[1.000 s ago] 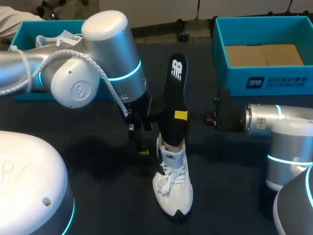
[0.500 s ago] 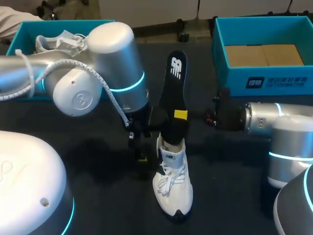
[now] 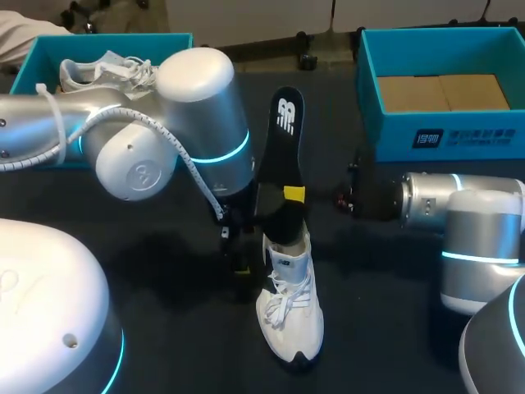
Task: Take the shoe out of the shoebox, open the shoe tongue, remove and reinsert the insole, then place the shoe into the shoebox
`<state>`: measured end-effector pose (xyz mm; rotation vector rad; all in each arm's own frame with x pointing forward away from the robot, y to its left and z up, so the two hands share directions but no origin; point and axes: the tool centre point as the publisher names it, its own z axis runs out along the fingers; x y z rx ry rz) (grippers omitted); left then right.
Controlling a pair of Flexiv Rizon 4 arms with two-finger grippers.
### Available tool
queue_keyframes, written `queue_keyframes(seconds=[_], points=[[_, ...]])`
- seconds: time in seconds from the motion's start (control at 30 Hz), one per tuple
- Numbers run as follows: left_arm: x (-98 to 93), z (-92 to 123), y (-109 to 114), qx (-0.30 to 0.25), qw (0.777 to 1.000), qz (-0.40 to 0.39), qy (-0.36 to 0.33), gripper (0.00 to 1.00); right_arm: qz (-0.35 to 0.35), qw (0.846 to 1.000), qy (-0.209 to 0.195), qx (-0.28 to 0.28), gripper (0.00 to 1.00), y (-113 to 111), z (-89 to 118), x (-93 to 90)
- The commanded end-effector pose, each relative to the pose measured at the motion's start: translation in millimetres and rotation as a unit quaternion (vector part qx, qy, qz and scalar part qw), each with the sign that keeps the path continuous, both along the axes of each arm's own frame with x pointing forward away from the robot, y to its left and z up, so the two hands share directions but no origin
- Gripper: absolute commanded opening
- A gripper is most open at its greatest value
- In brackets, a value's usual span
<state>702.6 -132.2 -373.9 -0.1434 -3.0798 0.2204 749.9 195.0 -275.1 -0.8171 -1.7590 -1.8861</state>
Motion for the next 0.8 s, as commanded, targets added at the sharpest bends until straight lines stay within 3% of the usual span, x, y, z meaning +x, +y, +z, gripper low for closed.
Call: queue_keyframes(seconds=[0.03,0.8], points=[[1.6,-3.4,-3.8,0.004,1.0,0.006,-0.003,1.0,-0.006,1.0,0.005,0.006,0.0,3.5,-6.5,-3.9],[2.0,-3.8,-4.0,0.004,1.0,0.007,-0.003,1.0,-0.027,0.999,0.033,0.022,0.0,7.0,-23.2,-15.1]])
